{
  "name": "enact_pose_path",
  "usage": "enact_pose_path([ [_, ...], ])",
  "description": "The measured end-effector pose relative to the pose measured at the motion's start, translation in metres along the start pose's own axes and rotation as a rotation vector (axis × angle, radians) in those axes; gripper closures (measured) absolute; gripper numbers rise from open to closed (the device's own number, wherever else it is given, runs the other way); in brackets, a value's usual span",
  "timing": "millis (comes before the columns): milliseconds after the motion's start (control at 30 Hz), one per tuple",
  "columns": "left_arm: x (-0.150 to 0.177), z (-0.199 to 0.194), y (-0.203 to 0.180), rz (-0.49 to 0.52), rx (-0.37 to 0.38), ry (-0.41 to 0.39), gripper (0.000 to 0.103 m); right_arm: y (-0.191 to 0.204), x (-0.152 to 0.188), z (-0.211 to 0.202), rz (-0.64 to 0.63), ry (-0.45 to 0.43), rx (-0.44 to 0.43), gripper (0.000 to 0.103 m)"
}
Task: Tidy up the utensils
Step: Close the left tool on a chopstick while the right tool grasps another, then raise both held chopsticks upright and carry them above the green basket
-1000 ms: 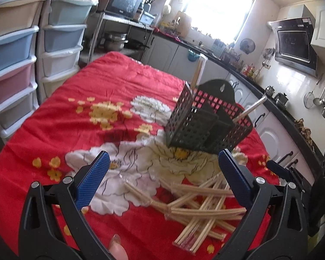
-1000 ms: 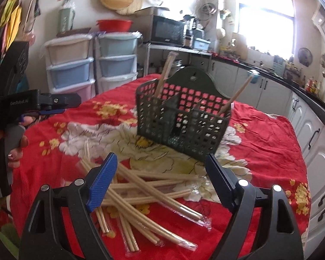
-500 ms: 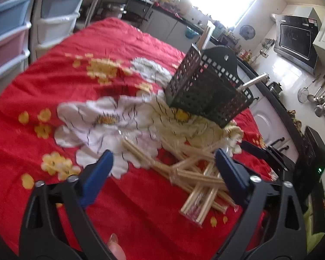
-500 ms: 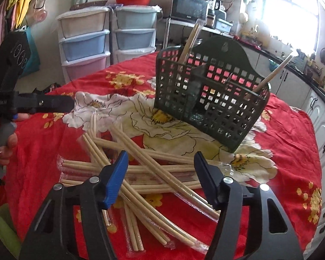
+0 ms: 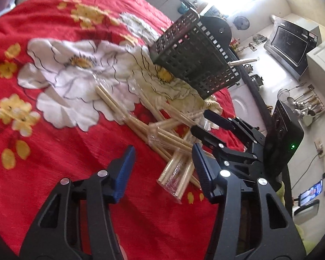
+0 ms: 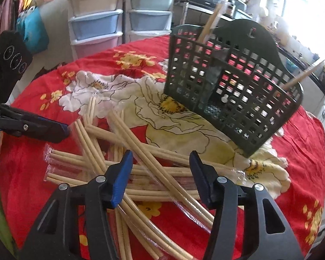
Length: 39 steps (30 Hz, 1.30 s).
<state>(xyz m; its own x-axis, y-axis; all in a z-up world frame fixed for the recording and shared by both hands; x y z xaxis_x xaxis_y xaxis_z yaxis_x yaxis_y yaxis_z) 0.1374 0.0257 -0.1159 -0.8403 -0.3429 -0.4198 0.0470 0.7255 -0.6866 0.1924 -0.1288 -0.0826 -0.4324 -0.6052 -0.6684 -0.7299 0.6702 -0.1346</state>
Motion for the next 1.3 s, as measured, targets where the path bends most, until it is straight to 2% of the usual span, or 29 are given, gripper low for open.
enact_pose_path([
  [100,0.0,0.006,0.0,-0.035,0.026,0.021,0.061,0.003,-0.001,0.006,-0.024,0.015,-0.007,0.052],
  [300,-0.006,0.014,0.005,-0.14,0.086,0.031,0.061,0.003,-0.004,0.017,-0.03,0.043,-0.022,0.063],
  [400,-0.011,0.017,0.007,-0.177,0.096,0.028,0.064,0.004,-0.006,0.02,-0.042,0.038,-0.003,0.076],
  [433,-0.012,0.018,0.008,-0.188,0.097,0.027,0.066,0.004,-0.007,0.021,-0.04,0.035,-0.003,0.084],
  [467,-0.013,0.018,0.008,-0.195,0.097,0.024,0.068,0.003,-0.008,0.02,-0.031,0.031,-0.006,0.086],
  [533,-0.014,0.02,0.012,-0.22,0.093,0.02,0.075,-0.001,-0.008,0.019,-0.018,0.025,-0.009,0.088],
  [733,-0.014,0.021,0.018,-0.249,0.087,0.016,0.086,-0.009,-0.01,0.009,-0.005,-0.003,0.015,0.098],
  [900,-0.013,0.016,0.018,-0.242,0.099,0.006,0.093,-0.009,-0.014,0.0,0.007,-0.042,0.012,0.098],
  [1100,-0.018,0.0,0.009,-0.192,0.108,-0.038,0.096,-0.008,-0.017,-0.007,0.036,-0.067,-0.002,0.098],
  [1300,-0.031,-0.02,-0.009,-0.127,0.118,-0.104,0.097,-0.02,-0.026,-0.03,0.132,-0.161,-0.053,0.098],
])
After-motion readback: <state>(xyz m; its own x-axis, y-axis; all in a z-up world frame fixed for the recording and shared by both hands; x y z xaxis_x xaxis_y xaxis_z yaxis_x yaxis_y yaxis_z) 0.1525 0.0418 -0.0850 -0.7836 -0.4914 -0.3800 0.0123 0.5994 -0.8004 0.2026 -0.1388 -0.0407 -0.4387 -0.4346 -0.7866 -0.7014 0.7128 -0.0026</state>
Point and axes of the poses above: each gripper's, at about its wrist camera, not at the fingertips, and z roughly the way its jaws point, y to its left, x to its underside, the point moved 6 cm from there along z, roughly the way its jaws point, and after that the axes turned 2 degrees about -y, right-handed, at the moved point
